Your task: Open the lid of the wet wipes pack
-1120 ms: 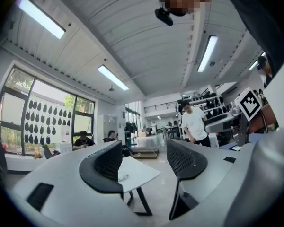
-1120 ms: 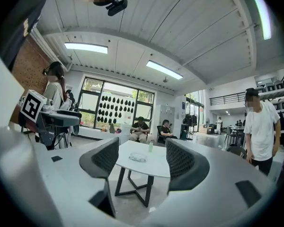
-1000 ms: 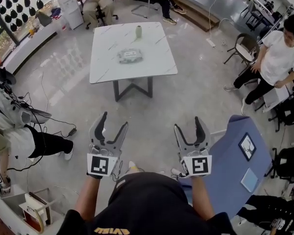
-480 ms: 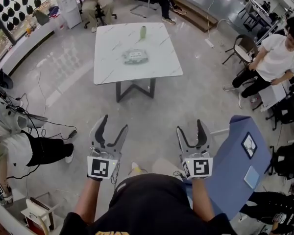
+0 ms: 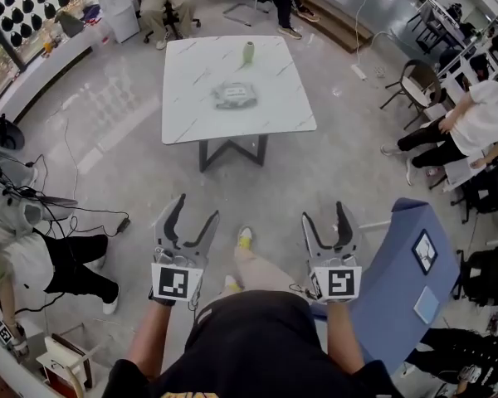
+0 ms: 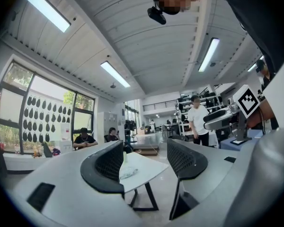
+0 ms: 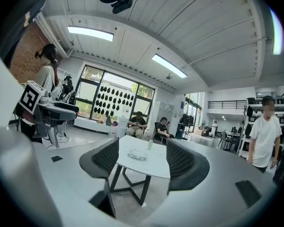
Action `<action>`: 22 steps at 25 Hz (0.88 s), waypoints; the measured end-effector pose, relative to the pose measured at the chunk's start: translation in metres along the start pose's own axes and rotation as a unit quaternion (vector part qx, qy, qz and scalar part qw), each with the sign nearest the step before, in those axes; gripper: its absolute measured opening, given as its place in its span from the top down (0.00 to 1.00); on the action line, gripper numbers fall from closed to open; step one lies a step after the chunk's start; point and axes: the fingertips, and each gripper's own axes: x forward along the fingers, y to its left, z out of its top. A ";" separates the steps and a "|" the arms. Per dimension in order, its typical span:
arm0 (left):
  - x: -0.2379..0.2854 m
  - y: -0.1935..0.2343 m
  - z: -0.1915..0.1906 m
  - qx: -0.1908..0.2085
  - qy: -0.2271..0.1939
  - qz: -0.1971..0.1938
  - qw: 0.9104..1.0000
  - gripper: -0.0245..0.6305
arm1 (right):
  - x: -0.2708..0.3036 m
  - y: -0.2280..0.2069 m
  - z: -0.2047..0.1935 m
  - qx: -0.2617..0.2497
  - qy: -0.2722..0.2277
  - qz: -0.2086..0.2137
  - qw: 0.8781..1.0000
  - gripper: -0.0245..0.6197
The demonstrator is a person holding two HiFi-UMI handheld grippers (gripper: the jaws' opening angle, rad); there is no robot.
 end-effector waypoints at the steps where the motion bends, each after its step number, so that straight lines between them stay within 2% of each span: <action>1: 0.004 0.002 -0.001 -0.002 0.000 0.002 1.000 0.51 | 0.007 -0.001 -0.002 0.001 0.000 0.001 1.000 0.50; 6: 0.022 0.025 -0.016 0.002 0.022 0.011 1.000 0.51 | 0.054 0.001 -0.006 0.008 -0.002 0.015 1.000 0.51; 12: 0.072 0.047 -0.026 0.010 0.048 0.023 0.999 0.51 | 0.119 -0.010 -0.006 -0.001 -0.019 0.042 0.999 0.51; 16: 0.114 0.062 -0.029 0.009 0.066 0.033 0.997 0.51 | 0.162 -0.031 -0.009 -0.012 -0.016 0.053 0.998 0.52; 22: 0.181 0.075 -0.030 0.032 0.069 0.031 0.997 0.51 | 0.222 -0.070 -0.017 -0.006 -0.030 0.056 0.998 0.52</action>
